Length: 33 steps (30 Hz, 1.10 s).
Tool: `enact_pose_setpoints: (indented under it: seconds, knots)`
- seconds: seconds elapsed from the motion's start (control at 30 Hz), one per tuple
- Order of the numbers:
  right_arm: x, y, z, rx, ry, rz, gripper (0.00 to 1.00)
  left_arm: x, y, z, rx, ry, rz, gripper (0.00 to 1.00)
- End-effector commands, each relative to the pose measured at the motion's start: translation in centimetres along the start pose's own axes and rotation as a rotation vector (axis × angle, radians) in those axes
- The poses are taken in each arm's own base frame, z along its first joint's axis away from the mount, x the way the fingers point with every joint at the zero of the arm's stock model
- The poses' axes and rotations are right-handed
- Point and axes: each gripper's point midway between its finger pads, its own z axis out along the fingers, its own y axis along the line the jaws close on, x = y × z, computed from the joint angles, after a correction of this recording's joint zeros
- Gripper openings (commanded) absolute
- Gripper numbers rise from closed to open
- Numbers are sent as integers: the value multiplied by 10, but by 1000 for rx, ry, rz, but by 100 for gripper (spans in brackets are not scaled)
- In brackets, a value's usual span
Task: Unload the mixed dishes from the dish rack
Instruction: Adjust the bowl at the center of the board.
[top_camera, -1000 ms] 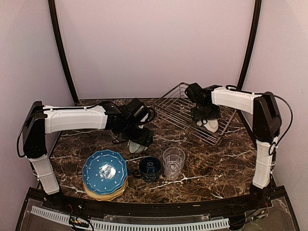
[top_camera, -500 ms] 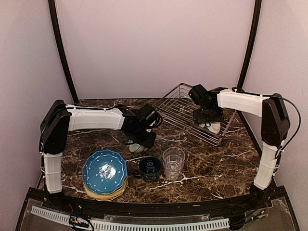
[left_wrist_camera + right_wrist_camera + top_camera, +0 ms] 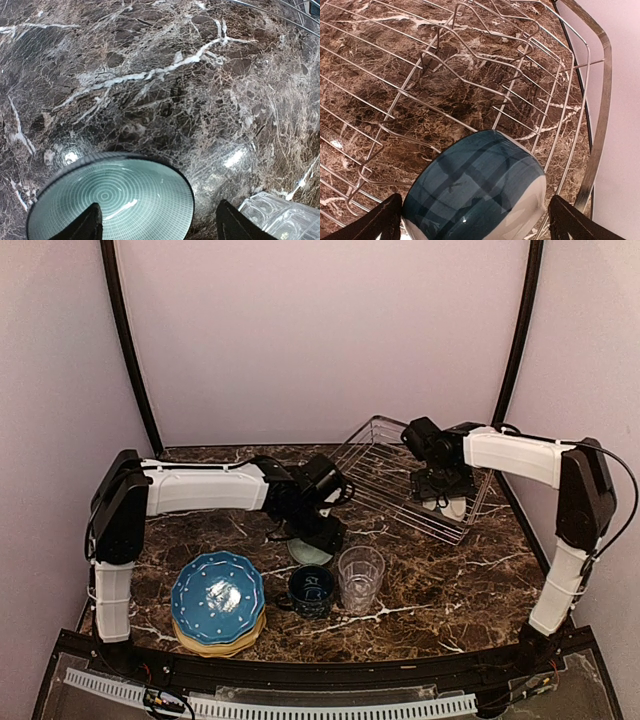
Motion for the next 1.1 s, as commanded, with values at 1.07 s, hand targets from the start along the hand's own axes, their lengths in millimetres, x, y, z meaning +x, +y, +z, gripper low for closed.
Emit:
enact_pose_setpoints:
  seconds: [1.07]
  knots:
    - [32,-40,20,-7,4,67,96,-27,-22,-114,167,-231,-11,91]
